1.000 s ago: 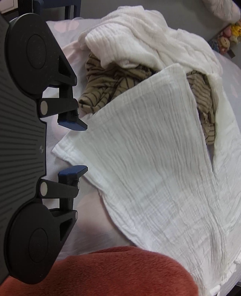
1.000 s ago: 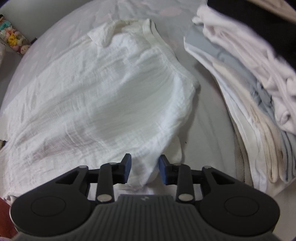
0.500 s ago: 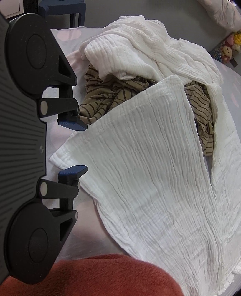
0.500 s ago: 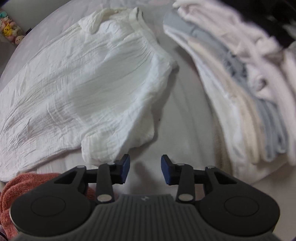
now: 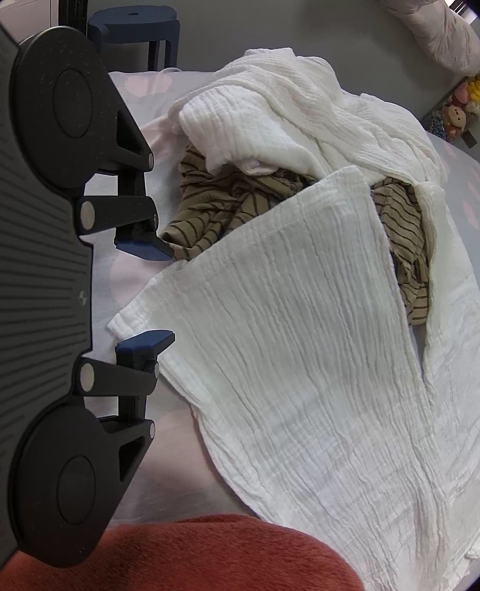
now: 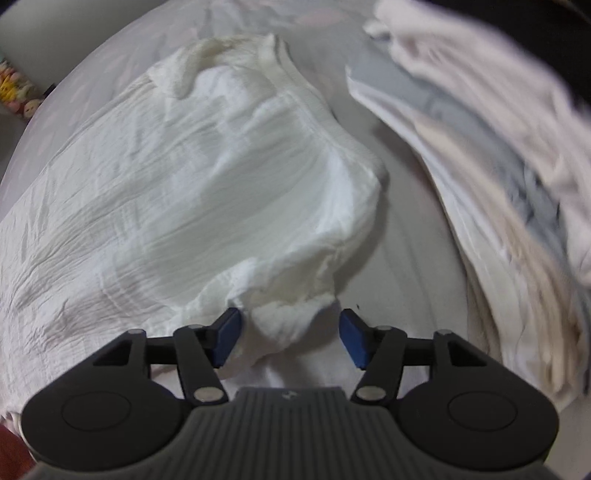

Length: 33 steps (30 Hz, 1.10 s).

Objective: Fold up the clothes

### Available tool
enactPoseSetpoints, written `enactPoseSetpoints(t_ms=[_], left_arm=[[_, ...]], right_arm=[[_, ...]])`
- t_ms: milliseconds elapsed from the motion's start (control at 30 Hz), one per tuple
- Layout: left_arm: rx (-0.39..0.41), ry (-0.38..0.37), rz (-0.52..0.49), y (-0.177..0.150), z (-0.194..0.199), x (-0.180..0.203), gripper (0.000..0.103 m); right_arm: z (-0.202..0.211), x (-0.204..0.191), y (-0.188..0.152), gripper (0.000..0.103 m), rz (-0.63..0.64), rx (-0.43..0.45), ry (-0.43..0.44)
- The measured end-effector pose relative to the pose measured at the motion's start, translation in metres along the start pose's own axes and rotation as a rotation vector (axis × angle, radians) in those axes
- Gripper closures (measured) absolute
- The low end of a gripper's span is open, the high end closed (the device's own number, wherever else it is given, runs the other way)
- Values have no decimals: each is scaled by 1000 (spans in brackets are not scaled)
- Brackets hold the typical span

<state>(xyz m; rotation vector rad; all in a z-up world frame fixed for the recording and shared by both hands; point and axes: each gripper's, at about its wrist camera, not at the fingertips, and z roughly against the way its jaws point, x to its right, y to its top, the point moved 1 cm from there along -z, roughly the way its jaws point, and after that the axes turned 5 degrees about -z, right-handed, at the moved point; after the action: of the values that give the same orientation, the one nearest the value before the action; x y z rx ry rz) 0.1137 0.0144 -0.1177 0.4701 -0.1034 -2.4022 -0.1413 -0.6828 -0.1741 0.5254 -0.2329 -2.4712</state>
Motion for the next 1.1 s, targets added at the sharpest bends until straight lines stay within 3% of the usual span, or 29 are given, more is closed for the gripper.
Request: enactPoseSetpoints(t_ms=[33, 67, 100, 167, 300, 500, 867, 933, 1067, 1100], left_arm=[[-3, -1, 1, 0, -1, 0, 64], [-6, -1, 2, 0, -2, 0, 64], [-6, -1, 2, 0, -3, -1, 64], [-2, 3, -1, 1, -3, -1, 64], [8, 8, 9, 3, -2, -5, 64], [11, 5, 7, 8, -8, -3, 64], [18, 17, -6, 8, -5, -4, 64], [17, 23, -7, 8, -2, -5, 64], [14, 33, -1, 6, 3, -6, 64], [12, 36, 0, 5, 4, -6, 64]], right_arm=[[-2, 3, -2, 55, -26, -2, 30], [-2, 6, -4, 80, -47, -4, 57], [0, 7, -8, 92, -60, -7, 80], [5, 7, -14, 92, -72, -13, 115], [26, 4, -21, 92, -24, -46, 96], [62, 12, -17, 92, -61, -39, 132], [73, -14, 37, 92, -194, 93, 247], [63, -25, 48, 88, -176, 98, 236], [41, -36, 61, 68, -179, 97, 231], [37, -38, 63, 68, -180, 100, 236]])
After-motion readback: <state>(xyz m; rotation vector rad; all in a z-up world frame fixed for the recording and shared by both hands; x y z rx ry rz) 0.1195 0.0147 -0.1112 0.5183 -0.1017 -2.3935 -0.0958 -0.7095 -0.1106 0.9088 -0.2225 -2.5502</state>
